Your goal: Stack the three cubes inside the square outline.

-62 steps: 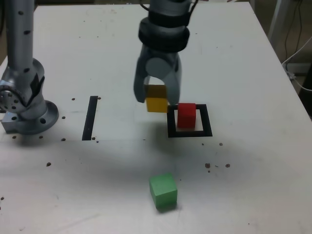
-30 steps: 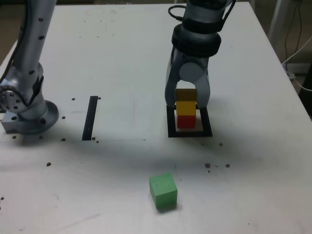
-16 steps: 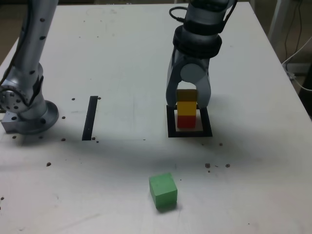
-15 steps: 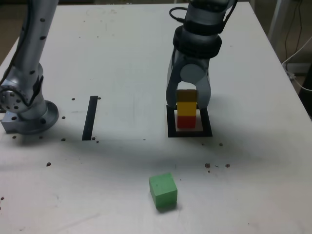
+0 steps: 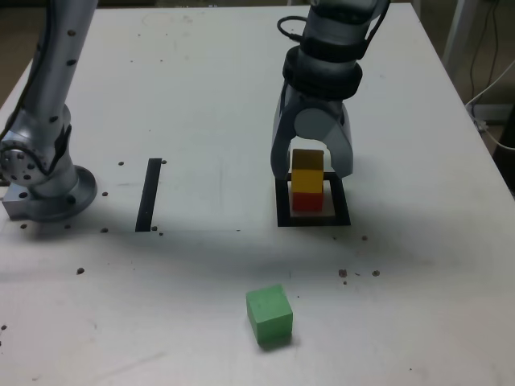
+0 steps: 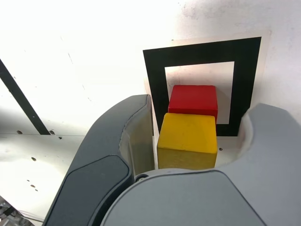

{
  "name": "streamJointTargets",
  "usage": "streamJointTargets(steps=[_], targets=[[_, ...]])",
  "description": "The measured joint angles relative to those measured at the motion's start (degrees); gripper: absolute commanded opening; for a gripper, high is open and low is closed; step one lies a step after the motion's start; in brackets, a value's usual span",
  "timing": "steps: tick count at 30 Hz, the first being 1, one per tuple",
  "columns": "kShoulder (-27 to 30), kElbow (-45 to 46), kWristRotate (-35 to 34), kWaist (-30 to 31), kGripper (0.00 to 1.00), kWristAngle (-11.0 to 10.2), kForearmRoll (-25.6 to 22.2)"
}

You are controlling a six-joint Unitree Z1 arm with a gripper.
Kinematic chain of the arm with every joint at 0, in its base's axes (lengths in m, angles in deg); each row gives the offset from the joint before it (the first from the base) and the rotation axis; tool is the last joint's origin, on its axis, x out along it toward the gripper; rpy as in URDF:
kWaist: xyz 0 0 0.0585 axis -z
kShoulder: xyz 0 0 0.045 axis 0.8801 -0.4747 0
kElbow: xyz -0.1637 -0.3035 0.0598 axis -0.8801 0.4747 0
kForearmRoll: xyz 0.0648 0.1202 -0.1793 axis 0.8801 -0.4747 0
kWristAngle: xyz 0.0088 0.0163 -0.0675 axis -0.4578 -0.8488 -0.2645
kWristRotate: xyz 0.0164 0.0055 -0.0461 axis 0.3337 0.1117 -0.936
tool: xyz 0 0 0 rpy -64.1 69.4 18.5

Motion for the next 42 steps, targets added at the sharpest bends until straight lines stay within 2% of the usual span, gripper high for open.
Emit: streamJointTargets(steps=[8, 12, 18, 21, 25, 29, 38, 42], targets=[[6.8, -0.1, 0.0, 1.3, 1.00, -4.8, -0.4], [8.1, 0.4, 0.8, 3.1, 1.00, -5.4, -0.6], [10.2, 3.3, 1.5, 8.5, 1.00, -3.7, -0.6], [12.6, 5.4, -0.6, 11.9, 1.00, -3.5, -0.6], [15.0, 7.4, -6.8, 17.4, 1.00, -3.6, -1.1], [15.0, 7.8, -12.0, 20.8, 1.00, -3.2, -1.1], [10.6, 8.1, -29.6, 27.3, 1.00, -0.1, 3.4], [8.3, 8.1, -32.6, 28.7, 0.99, 1.9, 3.5]])
